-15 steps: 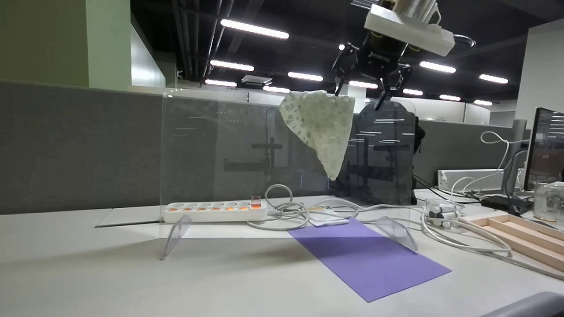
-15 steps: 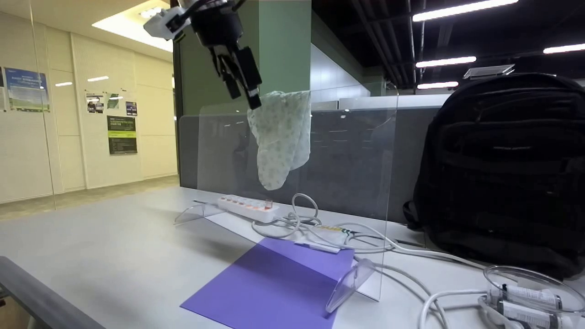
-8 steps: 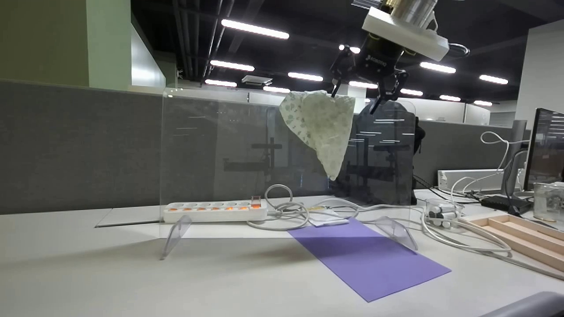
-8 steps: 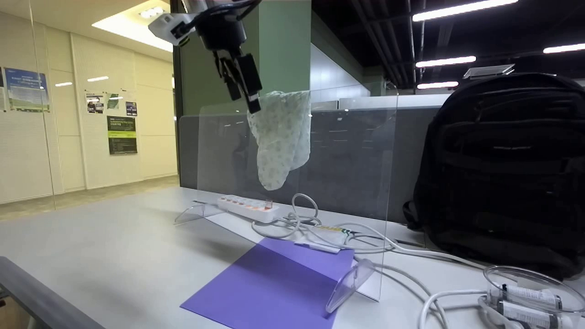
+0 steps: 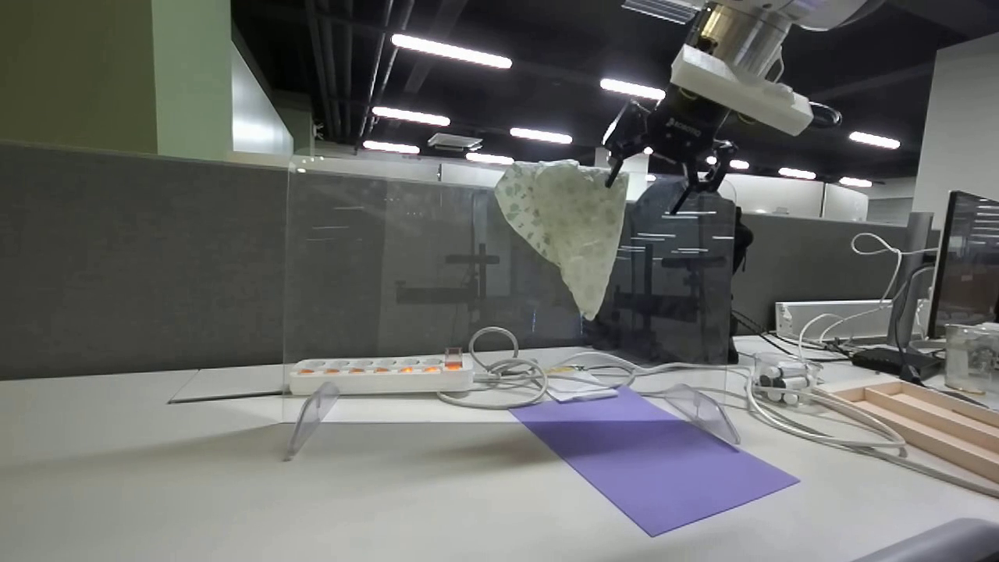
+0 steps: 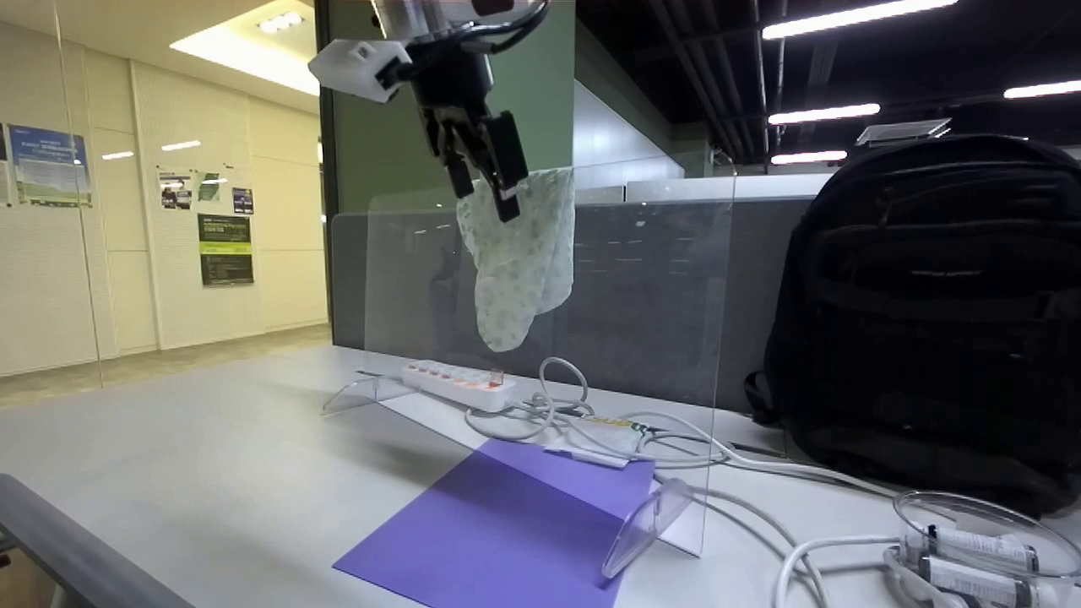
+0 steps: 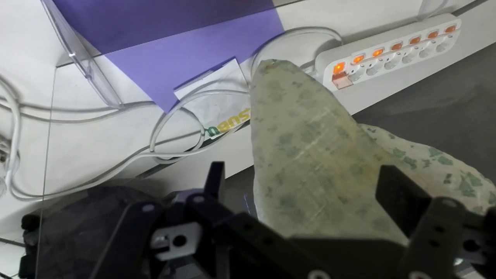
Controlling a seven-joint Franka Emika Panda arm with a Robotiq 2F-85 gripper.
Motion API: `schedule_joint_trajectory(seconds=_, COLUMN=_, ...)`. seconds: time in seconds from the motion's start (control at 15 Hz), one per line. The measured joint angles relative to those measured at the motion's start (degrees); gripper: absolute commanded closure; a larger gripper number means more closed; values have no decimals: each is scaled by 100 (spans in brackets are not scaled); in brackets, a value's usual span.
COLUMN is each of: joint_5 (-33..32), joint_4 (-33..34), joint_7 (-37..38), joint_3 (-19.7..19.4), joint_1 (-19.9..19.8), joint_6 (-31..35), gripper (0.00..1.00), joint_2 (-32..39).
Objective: Take the cloth off the screen and put it on the table
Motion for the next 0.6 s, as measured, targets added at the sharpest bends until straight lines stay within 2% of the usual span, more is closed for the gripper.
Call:
schedule_joint_trajectory(seconds=0.2, joint_5=320, joint_4=211, joint_7=-847, joint_3=-598, joint_1=552, joint_6=-68, gripper=0, joint_2=189)
schedule_joint_trajectory(seconds=0.33, joint_5=398, joint_4=386, joint_7=-1245, joint_3=-865, joint_1=807, joint_6=-207, gripper=0, joint_2=324)
schedule_joint_trajectory(seconds=0.6, joint_5=358, joint_4=690, joint_7=-1587, joint_3=-1013, joint_1=927, joint_6=-282, gripper=0, joint_2=699)
